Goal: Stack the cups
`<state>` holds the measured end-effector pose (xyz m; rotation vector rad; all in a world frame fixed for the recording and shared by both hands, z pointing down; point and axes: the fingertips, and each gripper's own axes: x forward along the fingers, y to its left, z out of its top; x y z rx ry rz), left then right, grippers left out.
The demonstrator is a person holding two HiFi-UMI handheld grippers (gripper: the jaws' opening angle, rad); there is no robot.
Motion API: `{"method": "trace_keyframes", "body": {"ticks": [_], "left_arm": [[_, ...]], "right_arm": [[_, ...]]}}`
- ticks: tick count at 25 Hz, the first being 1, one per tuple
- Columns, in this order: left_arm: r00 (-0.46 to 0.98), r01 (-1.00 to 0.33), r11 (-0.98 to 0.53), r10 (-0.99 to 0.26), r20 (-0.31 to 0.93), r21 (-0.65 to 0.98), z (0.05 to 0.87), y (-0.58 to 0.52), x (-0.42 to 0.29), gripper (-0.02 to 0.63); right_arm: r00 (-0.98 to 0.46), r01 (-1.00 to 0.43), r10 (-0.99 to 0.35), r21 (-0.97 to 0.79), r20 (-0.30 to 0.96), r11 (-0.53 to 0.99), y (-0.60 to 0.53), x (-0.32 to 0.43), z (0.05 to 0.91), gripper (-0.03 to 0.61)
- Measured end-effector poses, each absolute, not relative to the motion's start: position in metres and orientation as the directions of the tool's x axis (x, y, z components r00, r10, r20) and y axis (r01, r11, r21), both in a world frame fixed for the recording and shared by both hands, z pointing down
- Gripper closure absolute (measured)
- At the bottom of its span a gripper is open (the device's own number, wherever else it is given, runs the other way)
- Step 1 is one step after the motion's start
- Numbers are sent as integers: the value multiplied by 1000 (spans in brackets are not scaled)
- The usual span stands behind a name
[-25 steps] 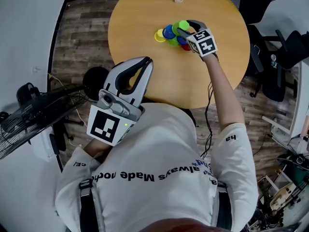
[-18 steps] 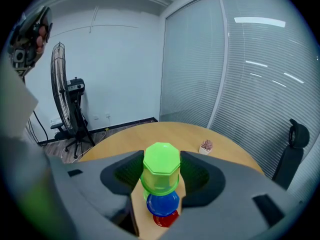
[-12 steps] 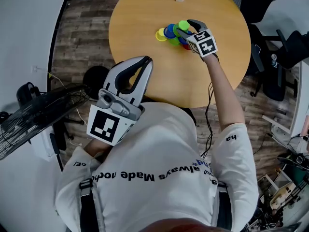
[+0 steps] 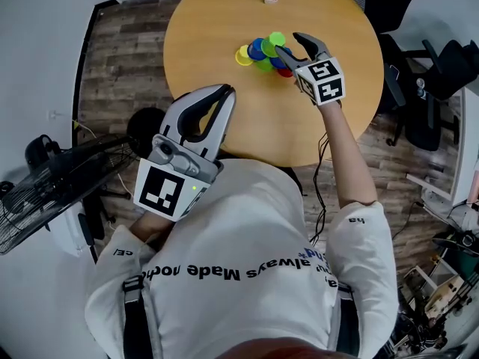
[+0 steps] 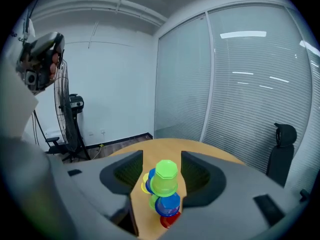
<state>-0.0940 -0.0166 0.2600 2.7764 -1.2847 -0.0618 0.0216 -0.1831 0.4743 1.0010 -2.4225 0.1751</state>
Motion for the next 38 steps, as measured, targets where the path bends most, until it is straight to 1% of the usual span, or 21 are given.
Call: {"method": "trace_keyframes", "body": {"ticks": [7, 13, 19, 23, 28, 38], "left_arm": [[674, -735, -671, -739, -9, 92, 258, -19, -81, 581], [690, -720, -689, -723, -14, 90, 257, -18, -70, 581], [699, -712, -695, -715, 1, 103, 262, -20, -65, 581], [705, -706, -701, -710, 1, 96, 262, -22, -63, 581], [708, -701, -705, -706, -8, 102, 259, -26, -60, 581], [724, -687, -721, -690, -1, 92, 261, -30, -52, 584]], "right_arm": [[-613, -733, -688, 45, 387, 679, -144, 28, 418, 382], [-640, -741, -708, 6, 298, 672, -101, 21, 375, 413], [-633, -759, -741, 9, 225, 651, -72, 26, 332, 450], [-620, -777, -761, -12, 193, 630, -61, 35, 312, 471], [-589, -797, -788, 32, 179, 603, -46, 43, 293, 499], [-568, -816, -810, 23, 150, 577, -23, 46, 264, 520]]}}
